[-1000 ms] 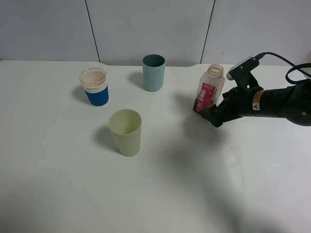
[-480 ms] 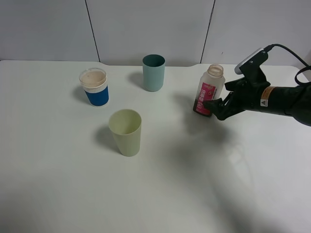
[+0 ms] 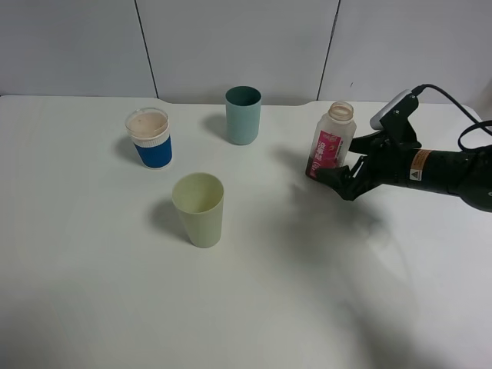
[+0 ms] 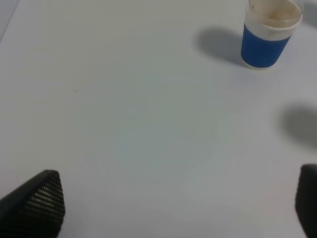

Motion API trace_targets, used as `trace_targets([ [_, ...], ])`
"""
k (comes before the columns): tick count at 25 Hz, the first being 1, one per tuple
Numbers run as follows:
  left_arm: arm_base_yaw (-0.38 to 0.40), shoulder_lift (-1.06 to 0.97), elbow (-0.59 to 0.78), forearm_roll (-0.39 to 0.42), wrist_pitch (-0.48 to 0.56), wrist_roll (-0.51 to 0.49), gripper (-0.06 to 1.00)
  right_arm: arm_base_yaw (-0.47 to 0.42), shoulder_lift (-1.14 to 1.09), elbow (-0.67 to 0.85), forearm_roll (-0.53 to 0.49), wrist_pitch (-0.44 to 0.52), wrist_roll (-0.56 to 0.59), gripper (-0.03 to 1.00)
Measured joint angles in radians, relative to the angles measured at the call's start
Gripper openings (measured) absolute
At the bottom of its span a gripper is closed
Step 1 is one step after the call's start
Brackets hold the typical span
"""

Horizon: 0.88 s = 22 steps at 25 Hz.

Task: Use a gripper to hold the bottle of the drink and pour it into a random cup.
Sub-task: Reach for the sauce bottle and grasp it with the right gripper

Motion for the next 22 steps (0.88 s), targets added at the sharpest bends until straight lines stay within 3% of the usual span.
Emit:
trace_targets([
  [9,0.0,0.0,0.0,0.0,0.0,0.0,0.93,0.0,0.044,-0.023,0.031,-0.046,-0.068,0.87],
  [22,0.0,0.0,0.0,0.0,0.0,0.0,0.93,0.0,0.045,-0.11,-0.005,-0.032,-0.02,0.87],
])
